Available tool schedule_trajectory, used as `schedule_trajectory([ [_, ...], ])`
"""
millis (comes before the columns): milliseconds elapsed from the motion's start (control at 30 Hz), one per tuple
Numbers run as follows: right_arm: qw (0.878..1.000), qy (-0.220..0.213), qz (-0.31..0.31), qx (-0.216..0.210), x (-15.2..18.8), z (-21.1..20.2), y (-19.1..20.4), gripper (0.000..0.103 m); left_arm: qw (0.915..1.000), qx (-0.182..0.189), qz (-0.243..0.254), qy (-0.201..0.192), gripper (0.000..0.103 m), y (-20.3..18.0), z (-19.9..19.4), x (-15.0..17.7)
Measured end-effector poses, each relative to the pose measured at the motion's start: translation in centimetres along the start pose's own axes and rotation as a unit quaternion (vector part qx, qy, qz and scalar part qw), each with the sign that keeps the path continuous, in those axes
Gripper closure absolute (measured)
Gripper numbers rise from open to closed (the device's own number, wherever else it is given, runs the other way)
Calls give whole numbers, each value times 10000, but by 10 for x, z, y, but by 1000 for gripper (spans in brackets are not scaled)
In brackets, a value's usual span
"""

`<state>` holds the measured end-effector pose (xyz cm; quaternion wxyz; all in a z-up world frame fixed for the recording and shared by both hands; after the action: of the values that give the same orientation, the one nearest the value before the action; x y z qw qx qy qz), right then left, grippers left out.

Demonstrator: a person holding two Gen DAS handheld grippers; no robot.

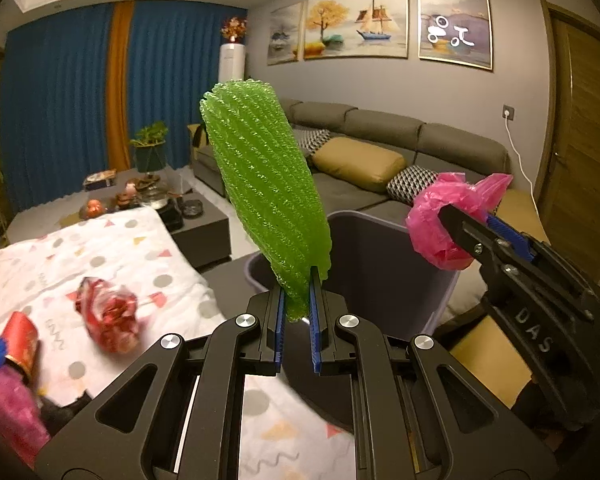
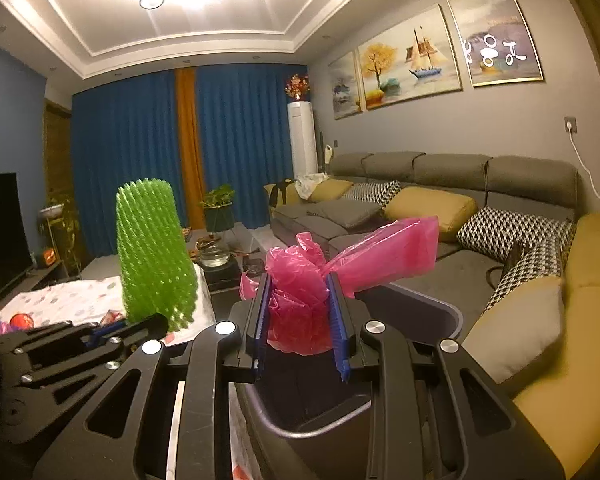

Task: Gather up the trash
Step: 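Lift the green net and pink bag with both grippers over the grey bin, then open both grippers to drop the green net and pink bag into the bin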

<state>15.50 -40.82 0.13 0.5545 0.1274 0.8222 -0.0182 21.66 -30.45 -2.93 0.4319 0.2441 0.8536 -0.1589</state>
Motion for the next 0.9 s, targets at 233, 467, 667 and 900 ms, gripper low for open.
schedule_trajectory([
  [233,10000,64,63,8,-5,19,-4,75,9996,202,86,160,93,-11,40,-10],
  [467,9997,176,155,4,-3,35,-10,74,9985,399,165,341,93,-15,67,-10],
  [667,9995,247,193,20,-6,47,-15,73,9971,552,165,501,93,-11,86,-9],
  [900,9990,277,352,-76,-12,54,-18,63,9959,593,266,631,74,-13,100,-4],
])
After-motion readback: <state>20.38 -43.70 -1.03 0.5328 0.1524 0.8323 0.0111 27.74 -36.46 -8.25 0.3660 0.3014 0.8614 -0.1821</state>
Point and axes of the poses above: each gripper's, at about its wrist camera, not at the fingertips, and z roughly the way its jaws point, y to its left, x to its underside, the point moved 4 cm from there along z, roughly the way its jaws point, and after that the axes turned 9 degrees about y, right-handed, at the moved point
